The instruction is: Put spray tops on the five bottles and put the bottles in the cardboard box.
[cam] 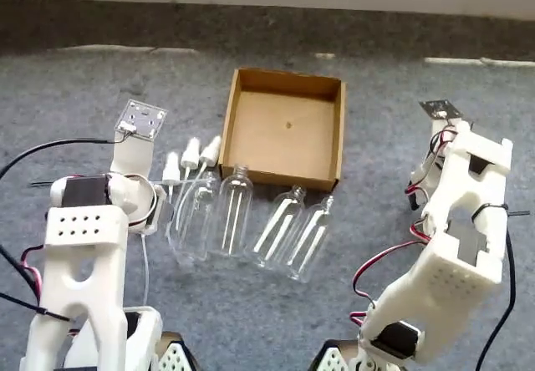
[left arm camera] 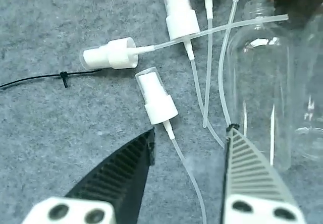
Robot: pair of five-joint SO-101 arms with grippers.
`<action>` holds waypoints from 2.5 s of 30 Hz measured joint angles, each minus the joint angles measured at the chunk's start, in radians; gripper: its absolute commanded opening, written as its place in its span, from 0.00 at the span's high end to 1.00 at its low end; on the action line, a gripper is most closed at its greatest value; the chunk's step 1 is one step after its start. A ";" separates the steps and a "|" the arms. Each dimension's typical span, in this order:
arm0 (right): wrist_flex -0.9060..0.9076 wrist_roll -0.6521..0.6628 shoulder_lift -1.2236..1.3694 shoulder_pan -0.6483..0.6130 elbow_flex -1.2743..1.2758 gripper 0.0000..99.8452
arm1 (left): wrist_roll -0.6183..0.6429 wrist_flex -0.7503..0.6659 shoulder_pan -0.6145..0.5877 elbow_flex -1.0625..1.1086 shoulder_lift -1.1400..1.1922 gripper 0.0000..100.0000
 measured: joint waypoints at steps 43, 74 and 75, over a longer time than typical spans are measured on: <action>0.015 -0.044 -0.003 -0.008 -0.002 1.00 | 0.006 -0.066 0.000 0.041 0.002 0.78; -0.209 -0.199 -0.930 -0.173 0.582 1.00 | 0.069 -0.049 0.032 -0.865 1.108 0.82; -0.209 -0.199 -0.931 -0.173 0.582 1.00 | 0.069 -0.049 0.041 -0.865 1.117 0.85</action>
